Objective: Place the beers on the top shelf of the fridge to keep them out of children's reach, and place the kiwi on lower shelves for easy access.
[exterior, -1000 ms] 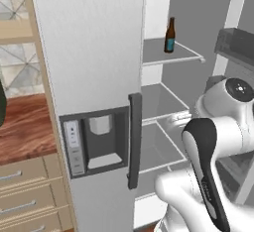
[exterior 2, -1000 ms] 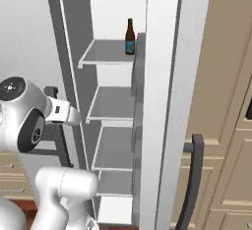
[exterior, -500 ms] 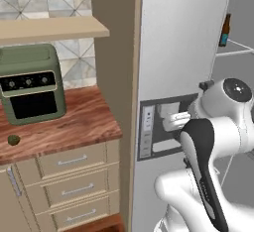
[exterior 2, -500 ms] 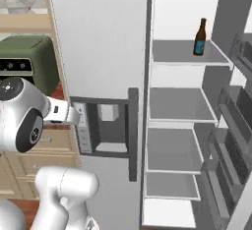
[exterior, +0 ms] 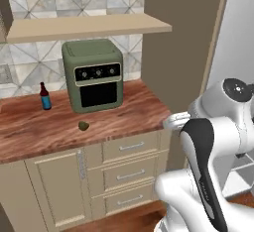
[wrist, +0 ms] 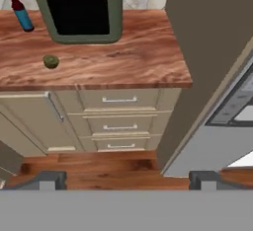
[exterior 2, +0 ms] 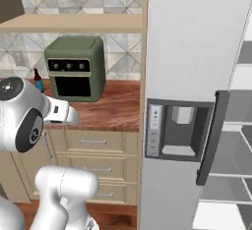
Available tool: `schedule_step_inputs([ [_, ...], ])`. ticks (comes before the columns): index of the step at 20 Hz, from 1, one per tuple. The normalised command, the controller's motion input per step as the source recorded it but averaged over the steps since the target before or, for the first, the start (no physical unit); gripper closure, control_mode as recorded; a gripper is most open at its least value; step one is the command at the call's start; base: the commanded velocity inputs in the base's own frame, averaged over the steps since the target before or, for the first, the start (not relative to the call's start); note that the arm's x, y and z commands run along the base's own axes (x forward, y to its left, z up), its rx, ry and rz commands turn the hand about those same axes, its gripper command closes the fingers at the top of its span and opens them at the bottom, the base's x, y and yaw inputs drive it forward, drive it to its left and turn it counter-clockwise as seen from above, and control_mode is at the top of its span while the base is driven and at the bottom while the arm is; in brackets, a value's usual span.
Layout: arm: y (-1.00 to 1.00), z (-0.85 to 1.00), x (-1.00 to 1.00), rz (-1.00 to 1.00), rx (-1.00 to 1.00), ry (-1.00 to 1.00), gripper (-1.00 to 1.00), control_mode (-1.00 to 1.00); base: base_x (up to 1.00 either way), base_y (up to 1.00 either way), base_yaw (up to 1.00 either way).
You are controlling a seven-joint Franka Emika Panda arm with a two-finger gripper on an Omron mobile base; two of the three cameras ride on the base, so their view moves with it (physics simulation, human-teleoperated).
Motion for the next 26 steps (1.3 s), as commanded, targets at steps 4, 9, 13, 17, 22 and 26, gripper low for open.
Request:
schedule_step_inputs([
  [4, 0.0, 0.0, 0.0, 0.0, 0.0, 0.0, -1.0, 1.0, 0.15, 1.0, 0.06],
  [9, 0.0, 0.0, 0.0, 0.0, 0.0, 0.0, -1.0, 1.0, 0.39, 0.8, 0.02],
  [13, 0.0, 0.0, 0.0, 0.0, 0.0, 0.0, -1.0, 1.0, 0.54, 0.27, 0.0],
  [17, 0.0, 0.0, 0.0, 0.0, 0.0, 0.0, -1.0, 1.0, 0.66, 0.19, 0.0],
  [22, 0.0, 0.0, 0.0, 0.0, 0.0, 0.0, -1.0, 1.0, 0.48, 0.19, 0.0],
  [26, 0.0, 0.0, 0.0, 0.0, 0.0, 0.0, -1.0, 1.0, 0.38, 0.27, 0.0],
])
